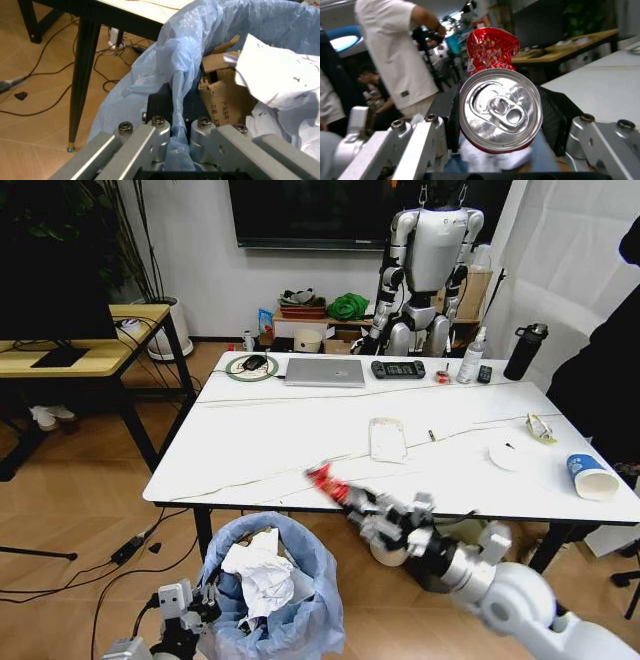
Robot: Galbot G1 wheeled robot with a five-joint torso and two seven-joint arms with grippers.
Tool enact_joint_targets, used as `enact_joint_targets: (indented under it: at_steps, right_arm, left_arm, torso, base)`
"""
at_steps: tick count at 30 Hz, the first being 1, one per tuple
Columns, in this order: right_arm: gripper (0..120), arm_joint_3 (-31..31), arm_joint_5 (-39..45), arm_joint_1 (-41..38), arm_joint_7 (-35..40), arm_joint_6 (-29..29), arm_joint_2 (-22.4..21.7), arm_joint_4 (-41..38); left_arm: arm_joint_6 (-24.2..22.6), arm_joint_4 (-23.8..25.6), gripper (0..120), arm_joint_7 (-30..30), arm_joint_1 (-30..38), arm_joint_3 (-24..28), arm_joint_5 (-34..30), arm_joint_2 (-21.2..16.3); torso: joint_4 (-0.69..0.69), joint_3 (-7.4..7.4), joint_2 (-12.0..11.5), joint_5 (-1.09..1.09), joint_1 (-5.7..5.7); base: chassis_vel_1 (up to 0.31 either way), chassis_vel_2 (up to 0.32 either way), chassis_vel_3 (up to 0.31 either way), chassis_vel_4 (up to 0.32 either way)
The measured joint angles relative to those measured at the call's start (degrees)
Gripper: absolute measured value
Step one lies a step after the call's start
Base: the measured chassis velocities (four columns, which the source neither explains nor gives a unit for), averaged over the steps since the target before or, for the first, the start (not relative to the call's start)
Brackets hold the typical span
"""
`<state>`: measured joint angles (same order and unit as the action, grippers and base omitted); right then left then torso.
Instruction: Pick up the trash bin and place the trash from the table into it.
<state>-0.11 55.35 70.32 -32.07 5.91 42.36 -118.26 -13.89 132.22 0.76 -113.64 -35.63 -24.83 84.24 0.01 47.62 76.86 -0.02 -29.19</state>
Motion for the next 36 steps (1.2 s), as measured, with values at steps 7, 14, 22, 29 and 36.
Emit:
enact_joint_targets:
  at_steps: [7, 14, 22, 29, 36]
  right_arm:
    - [44, -8.6, -2.9, -3.8, -0.5, 0.5, 1.4, 2.6]
    - [44, -9.3, -6.8, -3.6, -0.3, 1.4, 3.1, 5.9]
    - [64, -6.7, -7.7, -1.9, -0.4, 1.7, 2.8, 4.9]
    - [89, -4.6, -7.8, 0.0, -0.9, 1.8, 2.1, 3.8]
    - [100, 1.0, -6.4, 0.9, 0.9, 1.7, 3.7, 3.0]
  left_arm:
    - [-0.1, 0.0, 0, 0.0, -0.1, 1.1, 0.0, 0.5]
    - [-0.4, 0.8, 0, 0.1, -0.7, 2.1, -0.1, 0.6]
    - [-0.5, 0.8, 0, 0.0, -0.8, 2.2, 0.0, 0.4]
    - [-0.6, 0.6, 0, -0.1, -0.6, 2.4, 0.1, 0.4]
    - [-0.6, 0.1, 0, -0.2, -0.5, 2.3, 0.2, 0.4]
  torso:
    - [0.0, 0.0, 0.0, 0.02, 0.0]
    - [-0.01, 0.0, 0.0, 0.03, 0.0]
    - [-0.01, 0.0, 0.0, 0.02, 0.0]
    - [-0.01, 0.0, 0.0, 0.02, 0.0]
    - [-0.01, 0.0, 0.0, 0.02, 0.0]
  base:
    - [0.0, 0.0, 0.0, 0.0]
    - [0.0, 0.0, 0.0, 0.0]
    - [0.0, 0.0, 0.0, 0.0]
    - [0.0, 0.0, 0.0, 0.0]
    - [0.0, 0.0, 0.0, 0.0]
